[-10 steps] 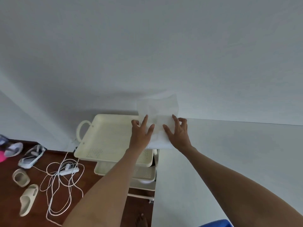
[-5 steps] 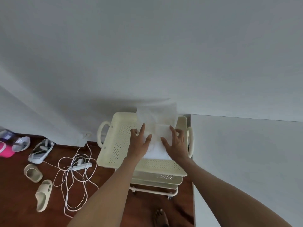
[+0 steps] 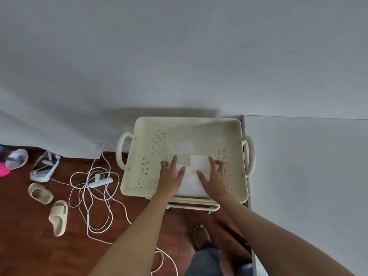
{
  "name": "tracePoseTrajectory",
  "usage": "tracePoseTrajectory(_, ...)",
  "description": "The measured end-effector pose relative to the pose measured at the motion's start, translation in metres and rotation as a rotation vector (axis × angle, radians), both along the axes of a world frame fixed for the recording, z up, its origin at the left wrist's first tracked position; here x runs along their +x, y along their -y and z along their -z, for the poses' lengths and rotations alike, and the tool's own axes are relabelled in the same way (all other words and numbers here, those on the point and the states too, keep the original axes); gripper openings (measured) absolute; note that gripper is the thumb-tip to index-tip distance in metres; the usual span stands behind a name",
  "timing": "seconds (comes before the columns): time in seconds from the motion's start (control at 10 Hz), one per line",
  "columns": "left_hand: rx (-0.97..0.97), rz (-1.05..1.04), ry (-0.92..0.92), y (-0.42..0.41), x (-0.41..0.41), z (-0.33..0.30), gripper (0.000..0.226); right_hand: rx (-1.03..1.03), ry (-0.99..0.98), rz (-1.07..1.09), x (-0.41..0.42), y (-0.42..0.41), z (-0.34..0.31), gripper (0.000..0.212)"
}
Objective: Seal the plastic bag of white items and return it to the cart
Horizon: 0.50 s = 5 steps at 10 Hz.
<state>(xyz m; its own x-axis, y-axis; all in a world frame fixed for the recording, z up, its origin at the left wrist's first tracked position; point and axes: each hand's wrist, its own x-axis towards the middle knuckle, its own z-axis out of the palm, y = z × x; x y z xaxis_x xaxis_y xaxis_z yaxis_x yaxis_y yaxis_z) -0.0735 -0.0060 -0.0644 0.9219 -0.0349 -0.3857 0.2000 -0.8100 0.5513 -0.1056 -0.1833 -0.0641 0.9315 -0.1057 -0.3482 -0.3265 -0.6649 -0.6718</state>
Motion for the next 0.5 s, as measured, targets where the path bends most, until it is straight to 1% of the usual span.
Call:
tracePoseTrajectory(0.1, 0.045, 0.013, -0.012, 0.000, -0.001, 0.003, 0.064, -0.016, -0.020, 0.022, -0.002, -0.003, 0.004, 0.074)
tracePoseTrajectory(0.2, 0.169, 0.041, 0.029, 0.000, -0.001, 0.002, 0.062, -0.092, -0.030, 0.010, -0.002, -0.003, 0.007, 0.073)
tracePoseTrajectory(0.4, 0.371, 0.104, 0.116, 0.004, -0.004, -0.012, 0.061, -0.292, -0.026, -0.106, 0.002, 0.005, -0.005, 0.077)
tracePoseTrajectory(0.5, 0.428, 0.139, 0.125, 0.007, -0.006, -0.021, 0.064, -0.383, -0.003, -0.186, 0.008, 0.015, -0.018, 0.078)
